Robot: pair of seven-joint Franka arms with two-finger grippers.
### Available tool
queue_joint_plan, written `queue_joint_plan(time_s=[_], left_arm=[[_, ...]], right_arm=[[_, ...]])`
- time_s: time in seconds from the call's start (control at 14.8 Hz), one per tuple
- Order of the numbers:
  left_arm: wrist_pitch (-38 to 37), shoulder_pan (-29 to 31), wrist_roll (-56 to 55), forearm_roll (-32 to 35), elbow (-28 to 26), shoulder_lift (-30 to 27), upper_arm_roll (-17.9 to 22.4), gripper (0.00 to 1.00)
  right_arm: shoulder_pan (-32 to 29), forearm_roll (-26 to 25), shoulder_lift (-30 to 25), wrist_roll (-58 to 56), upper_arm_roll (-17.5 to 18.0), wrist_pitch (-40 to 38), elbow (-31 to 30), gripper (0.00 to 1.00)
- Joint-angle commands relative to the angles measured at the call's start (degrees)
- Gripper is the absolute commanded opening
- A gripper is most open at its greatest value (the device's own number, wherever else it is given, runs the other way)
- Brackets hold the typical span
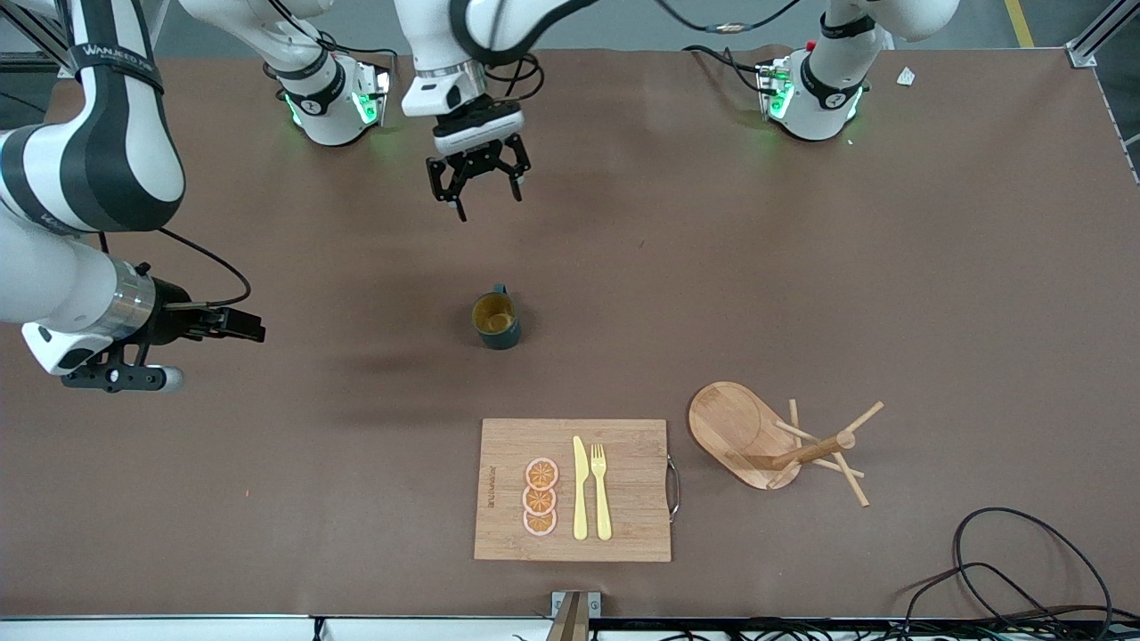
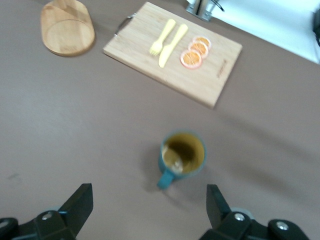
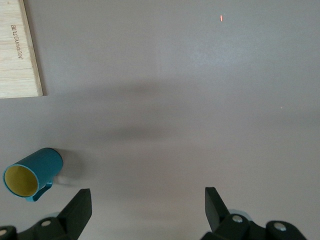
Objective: Transfer cup from left to right arm and place
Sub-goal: 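Raise the left gripper away while the right gripper approaches the mug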
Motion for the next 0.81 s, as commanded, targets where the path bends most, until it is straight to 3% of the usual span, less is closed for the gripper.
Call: queue_joint_plan(time_s=[0.0, 0.27, 0.47, 0.61, 0.74], left_arm=[[-2.0, 8.8, 10.3, -10.0, -2.5, -8.3, -0.5, 1.00], [-10.2, 21.7, 33.8, -16.5, -2.2, -14.6, -0.7, 1.00], [-10.8, 33.6, 46.3, -26.0, -2.1, -17.6, -0.8, 1.00], [-11.0, 39.5, 52.7, -31.2, -2.1, -19.0, -0.8, 1.00], [-12.9, 43.4, 60.9, -31.2, -2.1, -19.9, -0.4, 1.00]], right_arm=[[0.1, 0.2, -0.3, 1.1, 0.1, 0.3, -0.9, 1.00], [0.1, 0.3, -0.4, 1.1, 0.1, 0.5, -2.0, 1.00], [1.5, 0.4, -0.8, 3.2, 0.1, 0.3, -2.1, 1.00], [6.0, 0.4, -0.9, 15.4, 0.1, 0.3, -2.1, 1.00], [12.8, 0.4, -0.6, 27.8, 0.1, 1.5, -2.1, 1.00]])
